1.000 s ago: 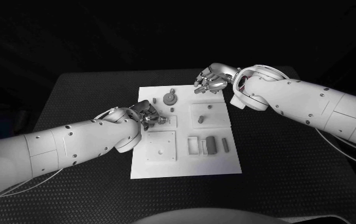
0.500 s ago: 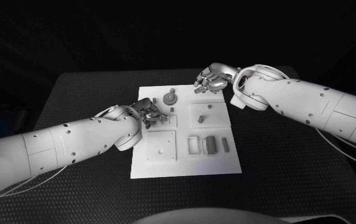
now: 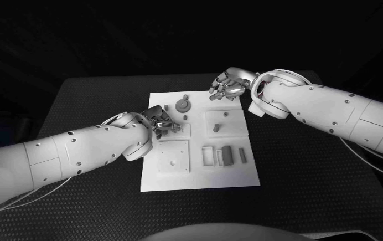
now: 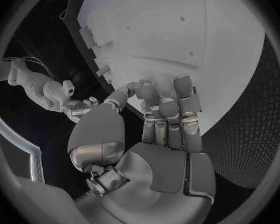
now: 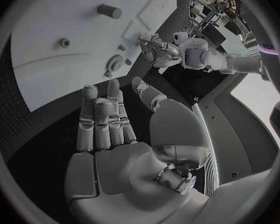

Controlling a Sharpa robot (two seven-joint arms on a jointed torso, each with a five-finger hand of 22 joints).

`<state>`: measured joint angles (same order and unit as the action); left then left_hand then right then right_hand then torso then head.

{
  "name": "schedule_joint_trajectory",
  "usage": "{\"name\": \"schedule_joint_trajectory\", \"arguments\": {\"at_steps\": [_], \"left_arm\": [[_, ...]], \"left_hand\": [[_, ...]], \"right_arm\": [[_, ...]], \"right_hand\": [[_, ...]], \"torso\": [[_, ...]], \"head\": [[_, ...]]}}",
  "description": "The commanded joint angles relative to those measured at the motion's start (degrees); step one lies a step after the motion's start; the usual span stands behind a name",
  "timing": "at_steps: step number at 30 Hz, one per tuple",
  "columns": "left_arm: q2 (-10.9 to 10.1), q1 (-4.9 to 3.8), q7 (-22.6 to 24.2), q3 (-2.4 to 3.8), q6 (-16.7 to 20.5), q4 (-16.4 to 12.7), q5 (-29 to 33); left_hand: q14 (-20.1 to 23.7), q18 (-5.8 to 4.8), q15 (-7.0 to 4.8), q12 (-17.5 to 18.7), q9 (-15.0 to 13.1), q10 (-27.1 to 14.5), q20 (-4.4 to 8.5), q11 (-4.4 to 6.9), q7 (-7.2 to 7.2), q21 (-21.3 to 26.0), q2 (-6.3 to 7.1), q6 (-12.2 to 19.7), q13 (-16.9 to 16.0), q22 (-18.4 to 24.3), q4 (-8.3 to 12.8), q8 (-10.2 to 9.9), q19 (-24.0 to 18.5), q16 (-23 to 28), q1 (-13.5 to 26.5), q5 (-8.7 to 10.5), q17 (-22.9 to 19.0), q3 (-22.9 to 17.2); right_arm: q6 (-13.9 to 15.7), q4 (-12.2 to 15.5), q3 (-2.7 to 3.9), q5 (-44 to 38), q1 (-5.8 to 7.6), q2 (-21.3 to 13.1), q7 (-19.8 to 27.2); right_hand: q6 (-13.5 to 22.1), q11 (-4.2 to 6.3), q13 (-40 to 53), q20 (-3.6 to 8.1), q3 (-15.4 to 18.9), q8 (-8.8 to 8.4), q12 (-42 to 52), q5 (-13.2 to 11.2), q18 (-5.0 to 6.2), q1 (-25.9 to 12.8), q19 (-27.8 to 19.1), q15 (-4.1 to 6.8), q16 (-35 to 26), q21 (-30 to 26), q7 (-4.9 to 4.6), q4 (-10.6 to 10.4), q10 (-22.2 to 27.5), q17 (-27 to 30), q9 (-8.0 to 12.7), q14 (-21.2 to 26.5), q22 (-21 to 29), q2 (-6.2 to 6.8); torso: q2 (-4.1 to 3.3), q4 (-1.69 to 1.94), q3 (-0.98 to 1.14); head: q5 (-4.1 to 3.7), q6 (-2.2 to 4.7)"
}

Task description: Assemble the parts on the task board

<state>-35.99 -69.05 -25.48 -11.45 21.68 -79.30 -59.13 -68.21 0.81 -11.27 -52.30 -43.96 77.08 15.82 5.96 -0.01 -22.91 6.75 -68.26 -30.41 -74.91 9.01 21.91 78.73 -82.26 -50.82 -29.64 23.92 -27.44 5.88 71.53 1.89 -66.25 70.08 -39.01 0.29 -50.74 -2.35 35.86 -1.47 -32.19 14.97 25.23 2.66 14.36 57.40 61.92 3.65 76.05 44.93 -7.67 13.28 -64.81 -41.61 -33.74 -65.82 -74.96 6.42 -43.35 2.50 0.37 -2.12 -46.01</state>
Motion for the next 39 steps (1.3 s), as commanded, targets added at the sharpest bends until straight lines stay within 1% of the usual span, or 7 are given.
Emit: {"name": "schedule_joint_trajectory", "arguments": {"at_steps": [1, 3, 5, 6, 10, 32, 39], "left_arm": [[0.4, -0.09, -3.1, 0.04, -4.2, -0.1, -5.3], [0.5, -0.11, -4.0, 0.05, -5.1, 0.0, -6.4], [0.7, -0.18, -4.7, 0.05, -6.0, 0.1, -7.4], [0.7, -0.19, -4.9, 0.05, -6.3, 0.2, -7.8], [0.9, -0.28, -5.3, 0.05, -7.1, 0.4, -8.3], [1.3, -0.35, -5.3, 0.07, -4.1, 0.7, -8.7], [1.3, -0.35, -5.5, 0.07, -4.8, 0.8, -8.8]], "left_hand": [[-0.7, -0.45, -0.22, -0.2, -0.2, 0.6, 0.10, 0.10, 0.12, -0.5, -4.37, -0.6, -0.1, -1.3, 5.3, 0.3, 0.3, -0.2, -3.4, -1.18, 0.2, -5.2], [-0.9, -0.44, -0.30, -0.5, -0.4, 0.9, 0.14, 0.23, -0.02, -0.7, -4.39, -0.9, -0.2, -1.3, 5.6, 0.6, 0.5, -0.5, -2.8, -3.34, 0.4, -5.5], [-1.1, -0.41, -0.42, -0.7, -0.6, 1.1, 0.17, 0.38, -0.18, -1.0, -4.56, -1.1, -0.3, -1.3, 5.9, 1.2, 0.6, -0.8, -2.2, -5.02, 0.6, -5.7], [-1.1, -0.40, -0.45, -0.8, -0.7, 1.1, 0.17, 0.40, -0.22, -1.1, -4.64, -1.1, -0.3, -1.3, 6.0, 1.3, 0.7, -0.8, -2.1, -5.25, 0.6, -5.8], [-1.2, -0.41, -0.48, -0.9, -0.8, 1.2, 0.16, 0.44, -0.27, -1.1, -4.63, -1.1, -0.4, -1.3, 6.2, 1.5, 0.7, -0.9, -2.0, -5.34, 0.7, -6.0], [-1.3, -0.42, -0.57, -1.1, -0.9, 1.4, 0.13, 0.52, -0.36, -1.4, -4.85, -1.1, -0.4, -1.3, 6.4, 2.0, 0.9, -1.1, -1.8, -5.29, 0.8, -6.5], [-1.4, -0.42, -0.61, -1.1, -0.9, 1.4, 0.13, 0.56, -0.40, -1.5, -4.85, -1.1, -0.4, -1.3, 6.5, 2.2, 1.0, -1.1, -1.8, -5.33, 0.9, -6.6]], "right_arm": [[-0.8, 0.0, 0.01, 0.0, -0.03, 0.0, 0.2], [-0.8, 0.0, 0.01, 0.0, -0.03, 0.1, 0.2], [-0.8, 0.0, 0.01, 0.0, -0.03, 0.1, 0.2], [-0.8, 0.0, 0.01, 0.0, -0.03, 0.1, 0.2], [-0.8, 0.0, 0.01, 0.0, -0.03, 0.1, 0.2], [-0.8, 0.0, 0.01, 0.0, -0.05, 0.1, 0.2], [-0.9, 0.0, 0.01, 0.0, -0.05, 0.1, 0.2]], "right_hand": [[-0.6, -0.20, 0.0, 0.14, 0.0, -0.40, 0.0, 0.2, 0.64, -0.5, -0.3, 0.09, -0.2, -0.3, -1.10, -0.3, 0.1, 0.0, -0.1, 0.4, -0.9, 0.02], [-0.5, -0.20, 0.0, 0.14, 0.0, -0.40, 0.0, 0.2, 0.64, -0.5, -0.3, 0.09, -0.2, -0.3, -1.10, -0.3, 0.1, 0.1, -0.1, 0.4, -0.9, 0.02], [-0.5, -0.20, 0.0, 0.14, 0.0, -0.40, 0.0, 0.2, 0.64, -0.5, -0.3, 0.09, -0.2, -0.3, -1.10, -0.3, 0.1, 0.1, -0.1, 0.4, -0.9, 0.03], [-0.5, -0.20, 0.0, 0.14, 0.0, -0.40, 0.0, 0.2, 0.64, -0.5, -0.3, 0.09, -0.2, -0.3, -1.10, -0.3, 0.1, 0.1, -0.1, 0.4, -0.9, 0.03], [-0.5, -0.20, 0.0, 0.14, 0.0, -0.40, 0.0, 0.2, 0.64, -0.5, -0.3, 0.09, -0.2, -0.3, -1.10, -0.3, 0.1, 0.1, -0.1, 0.4, -0.9, 0.03], [-0.5, -0.20, 0.1, 0.12, 0.0, -0.42, 0.1, 0.2, 0.64, -0.5, -0.3, 0.09, -0.2, -0.3, -1.10, -0.3, 0.1, 0.1, -0.1, 0.4, -0.9, 0.05], [-0.6, -0.20, 0.1, 0.12, 0.0, -0.42, 0.1, 0.2, 0.64, -0.5, -0.3, 0.09, -0.2, -0.3, -1.10, -0.3, 0.1, 0.1, -0.1, 0.4, -0.9, 0.05]], "torso": [[-0.01, 0.00, 0.04], [0.00, 0.01, 0.04], [0.00, 0.00, 0.03], [0.00, -0.01, 0.05], [-0.01, -0.02, 0.05], [0.02, 0.04, 0.01], [0.01, 0.02, 0.02]], "head": [[-0.01, -0.06], [-0.01, -0.06], [0.01, -0.09], [0.03, -0.09], [0.07, -0.18], [0.06, -0.15], [0.05, -0.16]]}}
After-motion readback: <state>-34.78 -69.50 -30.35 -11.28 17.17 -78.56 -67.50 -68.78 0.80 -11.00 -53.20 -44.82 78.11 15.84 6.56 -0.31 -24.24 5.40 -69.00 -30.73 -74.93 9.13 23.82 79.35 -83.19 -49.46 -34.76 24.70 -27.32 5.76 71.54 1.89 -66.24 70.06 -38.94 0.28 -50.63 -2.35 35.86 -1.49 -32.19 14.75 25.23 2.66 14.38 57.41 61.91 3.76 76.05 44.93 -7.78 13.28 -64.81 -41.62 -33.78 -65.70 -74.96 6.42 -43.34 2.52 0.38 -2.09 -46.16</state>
